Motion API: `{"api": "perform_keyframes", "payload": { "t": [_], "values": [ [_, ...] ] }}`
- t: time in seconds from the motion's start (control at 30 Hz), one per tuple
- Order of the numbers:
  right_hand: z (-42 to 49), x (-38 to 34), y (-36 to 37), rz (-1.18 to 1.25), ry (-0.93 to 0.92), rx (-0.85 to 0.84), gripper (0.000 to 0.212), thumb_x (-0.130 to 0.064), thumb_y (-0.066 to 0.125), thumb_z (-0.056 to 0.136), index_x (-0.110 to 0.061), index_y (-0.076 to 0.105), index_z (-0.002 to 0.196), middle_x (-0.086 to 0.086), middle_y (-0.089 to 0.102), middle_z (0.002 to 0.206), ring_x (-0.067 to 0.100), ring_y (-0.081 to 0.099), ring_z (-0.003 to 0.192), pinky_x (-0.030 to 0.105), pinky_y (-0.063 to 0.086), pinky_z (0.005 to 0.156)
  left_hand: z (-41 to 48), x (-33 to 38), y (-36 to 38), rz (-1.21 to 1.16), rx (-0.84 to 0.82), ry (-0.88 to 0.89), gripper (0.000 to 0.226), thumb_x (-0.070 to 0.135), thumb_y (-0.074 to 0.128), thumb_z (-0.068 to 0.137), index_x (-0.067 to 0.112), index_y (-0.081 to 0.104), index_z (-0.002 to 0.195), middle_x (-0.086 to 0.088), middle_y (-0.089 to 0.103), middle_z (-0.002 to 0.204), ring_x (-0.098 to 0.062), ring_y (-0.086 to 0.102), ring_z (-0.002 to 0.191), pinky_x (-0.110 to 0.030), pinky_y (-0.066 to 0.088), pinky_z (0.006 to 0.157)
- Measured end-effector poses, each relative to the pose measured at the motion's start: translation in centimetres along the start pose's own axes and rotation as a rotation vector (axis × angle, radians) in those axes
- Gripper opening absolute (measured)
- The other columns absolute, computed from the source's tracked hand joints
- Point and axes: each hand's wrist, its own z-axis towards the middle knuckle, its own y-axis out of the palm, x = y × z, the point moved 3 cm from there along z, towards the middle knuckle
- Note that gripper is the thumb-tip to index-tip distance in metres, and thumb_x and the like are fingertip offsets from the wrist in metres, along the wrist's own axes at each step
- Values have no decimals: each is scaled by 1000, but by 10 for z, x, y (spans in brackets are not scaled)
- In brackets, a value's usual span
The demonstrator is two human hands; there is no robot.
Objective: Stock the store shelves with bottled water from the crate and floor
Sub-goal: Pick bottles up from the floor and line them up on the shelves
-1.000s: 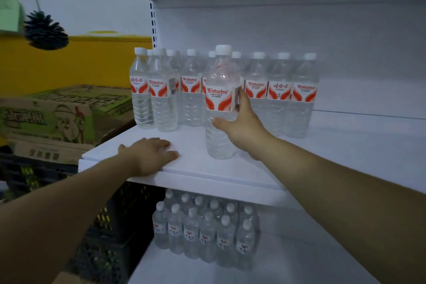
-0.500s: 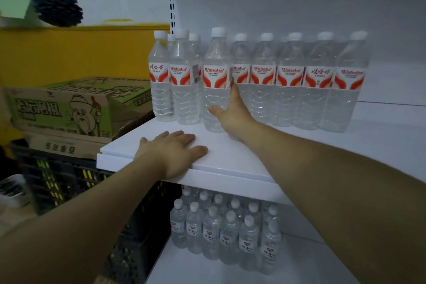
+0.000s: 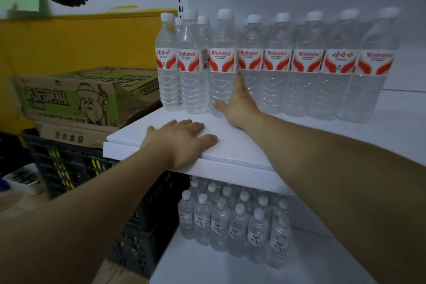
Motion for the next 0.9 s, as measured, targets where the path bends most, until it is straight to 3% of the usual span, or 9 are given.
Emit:
{"api": "perform_keyframes", "payload": {
  "t": [0.47,0.6,0.73,0.9],
  "values": [
    [2,2,1,-160,17,56,95,-47,62,90,-20,-3,154,11,36,150,32,46,130,39,42,98,-1,1,-1,-20,10,-1,65,69,26,90,40,25,148,12,17,159,-17,15,146,-57,10,114],
    [-12,-6,-12,-181,59,-5,92,-52,61,89,-21,5,154,10,32,153,32,43,132,38,41,99,-8,2,-10,-124,-8,-5,66,69,34,89,36,35,145,8,27,156,-19,23,144,-56,7,115],
    [-49,-33,-37,-337,28,-107,82,-55,57,90,-22,18,153,8,29,156,32,37,137,41,38,104,-49,-6,-29,-359,41,11,65,66,53,82,32,47,138,3,41,149,-22,36,136,-50,22,115],
    [-125,-83,-60,-390,-10,-253,75,-52,53,93,-16,25,152,9,33,155,31,39,136,36,36,104,-153,-12,-45,-398,-20,8,64,51,60,87,25,42,143,1,41,149,-20,45,130,-34,38,105]
  ]
}}
